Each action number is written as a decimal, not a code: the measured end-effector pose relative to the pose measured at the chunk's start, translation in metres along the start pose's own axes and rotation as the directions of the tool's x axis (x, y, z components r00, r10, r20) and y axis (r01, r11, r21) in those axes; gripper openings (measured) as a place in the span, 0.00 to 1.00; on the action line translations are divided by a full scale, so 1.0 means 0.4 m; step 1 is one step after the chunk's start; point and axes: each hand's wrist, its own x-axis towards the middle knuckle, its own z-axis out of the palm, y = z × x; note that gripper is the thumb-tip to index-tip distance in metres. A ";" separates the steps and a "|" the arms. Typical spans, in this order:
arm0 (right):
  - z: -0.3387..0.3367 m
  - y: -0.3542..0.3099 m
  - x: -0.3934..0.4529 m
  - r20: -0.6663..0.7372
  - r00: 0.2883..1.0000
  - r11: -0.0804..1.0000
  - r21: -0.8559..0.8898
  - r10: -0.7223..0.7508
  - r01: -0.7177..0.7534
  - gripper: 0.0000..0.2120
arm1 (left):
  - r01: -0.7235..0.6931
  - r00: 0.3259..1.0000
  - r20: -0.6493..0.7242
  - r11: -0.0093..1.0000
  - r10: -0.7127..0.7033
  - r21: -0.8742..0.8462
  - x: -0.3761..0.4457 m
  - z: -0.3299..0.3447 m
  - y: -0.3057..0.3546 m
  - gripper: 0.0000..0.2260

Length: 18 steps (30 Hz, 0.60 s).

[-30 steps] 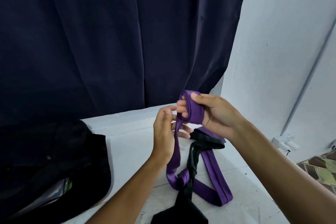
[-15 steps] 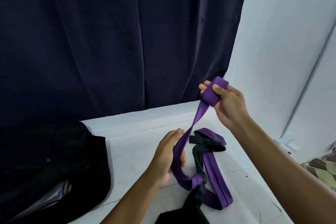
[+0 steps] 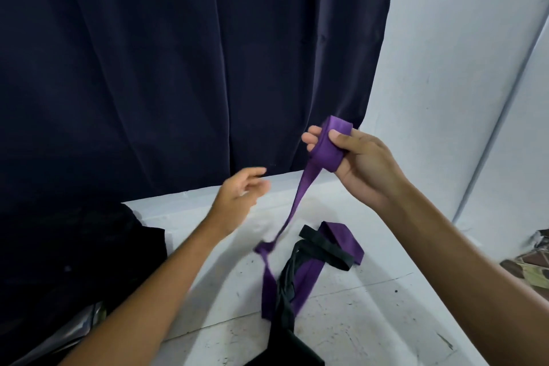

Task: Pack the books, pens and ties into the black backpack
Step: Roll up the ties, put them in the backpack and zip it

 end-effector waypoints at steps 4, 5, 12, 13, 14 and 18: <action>0.043 -0.014 -0.008 0.077 0.996 0.995 0.090 0.032 -0.039 0.10 | -0.233 0.965 -0.146 0.967 0.217 -0.104 -0.042 0.135 0.063 0.25; 0.051 -0.019 -0.011 0.088 0.995 0.993 0.104 0.039 -0.048 0.10 | -0.246 0.957 -0.180 0.964 0.226 -0.102 -0.043 0.162 0.066 0.27; 0.067 -0.037 -0.027 0.127 0.989 0.989 0.119 0.076 -0.091 0.10 | -0.107 0.981 -0.185 0.954 0.056 -0.281 0.015 0.214 0.072 0.17; 0.063 -0.039 -0.027 0.124 0.990 0.991 0.106 0.074 -0.087 0.10 | -0.116 0.980 -0.191 0.944 0.058 -0.308 0.015 0.211 0.070 0.12; 0.058 -0.042 -0.026 0.118 0.990 0.993 0.086 0.071 -0.082 0.10 | -0.120 0.979 -0.194 0.941 0.060 -0.315 0.013 0.205 0.065 0.10; 0.025 -0.046 -0.015 0.075 0.996 0.998 -0.021 0.056 -0.054 0.09 | -0.104 0.990 -0.121 0.941 0.069 -0.321 -0.011 0.179 0.046 0.10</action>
